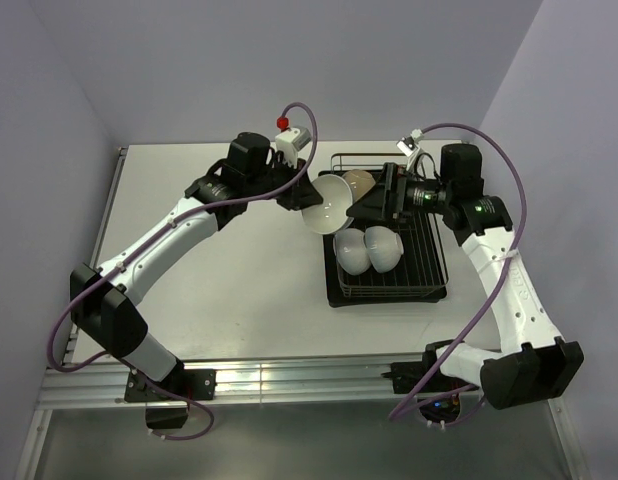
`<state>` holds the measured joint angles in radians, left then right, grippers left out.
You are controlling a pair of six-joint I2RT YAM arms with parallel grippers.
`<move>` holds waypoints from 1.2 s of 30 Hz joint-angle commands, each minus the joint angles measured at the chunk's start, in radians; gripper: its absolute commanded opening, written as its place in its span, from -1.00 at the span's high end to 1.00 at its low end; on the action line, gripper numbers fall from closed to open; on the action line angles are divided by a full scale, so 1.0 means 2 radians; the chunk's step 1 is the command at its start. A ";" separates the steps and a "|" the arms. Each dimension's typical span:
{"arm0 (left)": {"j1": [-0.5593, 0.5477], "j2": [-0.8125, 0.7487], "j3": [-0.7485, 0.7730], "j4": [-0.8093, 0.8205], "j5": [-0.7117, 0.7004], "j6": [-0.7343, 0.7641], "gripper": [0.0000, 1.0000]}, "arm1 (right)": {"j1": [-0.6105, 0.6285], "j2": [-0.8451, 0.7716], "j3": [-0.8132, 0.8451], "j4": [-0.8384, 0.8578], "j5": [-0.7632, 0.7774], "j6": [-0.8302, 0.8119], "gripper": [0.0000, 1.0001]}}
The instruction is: Load the bowls into the dish rack
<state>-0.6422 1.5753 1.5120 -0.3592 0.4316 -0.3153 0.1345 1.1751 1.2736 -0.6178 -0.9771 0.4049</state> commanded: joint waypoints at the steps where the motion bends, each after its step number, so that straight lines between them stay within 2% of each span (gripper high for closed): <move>1: -0.003 -0.010 0.026 0.058 0.038 -0.027 1.00 | 0.007 0.000 -0.009 0.031 -0.004 0.021 -1.00; 10: -0.003 -0.008 0.015 0.088 0.075 -0.063 1.00 | 0.013 0.006 -0.021 0.076 -0.018 0.067 -1.00; 20: -0.003 -0.008 0.008 0.099 0.079 -0.075 1.00 | 0.023 0.018 -0.017 0.098 -0.021 0.084 -0.99; 24: -0.003 -0.010 0.000 0.101 0.079 -0.077 1.00 | 0.023 0.021 -0.019 0.108 -0.034 0.096 -0.81; 27: -0.003 -0.009 -0.004 0.106 0.083 -0.077 0.99 | 0.024 0.024 -0.016 0.106 -0.038 0.095 -0.37; 28: -0.003 -0.008 -0.004 0.107 0.083 -0.076 1.00 | 0.024 0.024 -0.016 0.106 -0.038 0.095 -0.02; 30: -0.003 -0.008 -0.007 0.107 0.082 -0.076 0.99 | 0.024 0.022 -0.016 0.104 -0.037 0.093 0.27; 31: -0.003 -0.008 -0.007 0.107 0.083 -0.076 0.99 | 0.025 0.022 -0.016 0.103 -0.037 0.092 0.50; 33: -0.003 -0.008 -0.010 0.109 0.084 -0.076 0.99 | 0.024 0.021 -0.016 0.103 -0.037 0.091 0.77; 34: -0.003 -0.007 -0.011 0.110 0.087 -0.076 0.96 | 0.025 0.021 -0.015 0.102 -0.038 0.090 1.00; 35: -0.003 -0.008 -0.013 0.112 0.087 -0.077 0.75 | 0.024 0.022 -0.012 0.096 -0.038 0.085 1.00; 36: -0.003 -0.008 -0.016 0.113 0.089 -0.077 0.64 | 0.024 0.021 -0.011 0.095 -0.038 0.085 1.00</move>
<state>-0.6403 1.5829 1.4796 -0.2420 0.5385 -0.4438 0.1764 1.2186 1.2358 -0.4526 -1.0363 0.5774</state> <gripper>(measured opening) 0.154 0.802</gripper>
